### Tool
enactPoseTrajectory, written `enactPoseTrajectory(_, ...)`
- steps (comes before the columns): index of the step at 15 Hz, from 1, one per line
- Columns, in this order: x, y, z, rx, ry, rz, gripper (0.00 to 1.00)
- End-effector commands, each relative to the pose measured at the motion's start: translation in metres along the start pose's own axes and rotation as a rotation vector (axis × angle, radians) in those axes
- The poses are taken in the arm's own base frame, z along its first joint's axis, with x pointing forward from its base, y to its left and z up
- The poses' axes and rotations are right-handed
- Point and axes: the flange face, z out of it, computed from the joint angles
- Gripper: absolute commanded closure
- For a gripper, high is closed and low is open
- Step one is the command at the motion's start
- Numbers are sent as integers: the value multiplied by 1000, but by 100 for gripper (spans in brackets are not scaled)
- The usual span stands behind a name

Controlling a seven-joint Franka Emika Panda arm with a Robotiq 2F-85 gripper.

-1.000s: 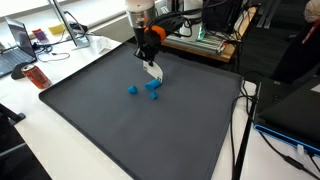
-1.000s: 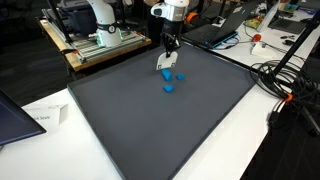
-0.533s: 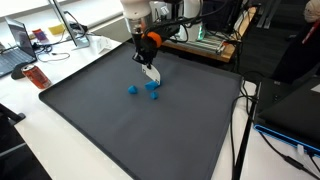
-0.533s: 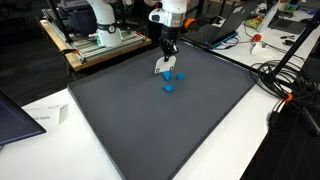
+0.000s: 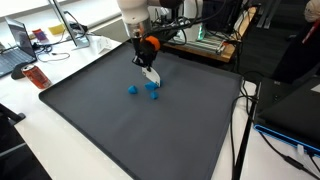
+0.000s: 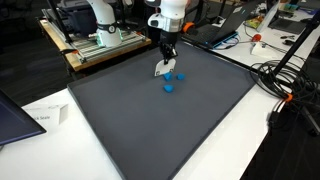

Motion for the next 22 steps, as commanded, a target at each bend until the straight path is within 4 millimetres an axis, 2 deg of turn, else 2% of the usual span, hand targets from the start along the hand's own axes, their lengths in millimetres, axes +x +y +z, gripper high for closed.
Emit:
enactPoseTrajectory(1, 4, -3, 15, -10, -32, -4, 99)
enactPoseTrajectory(18, 7, -10, 50, -59, -68, -41, 99)
enactPoseTrajectory(22, 2, -16, 56, -73, -70, -83, 99)
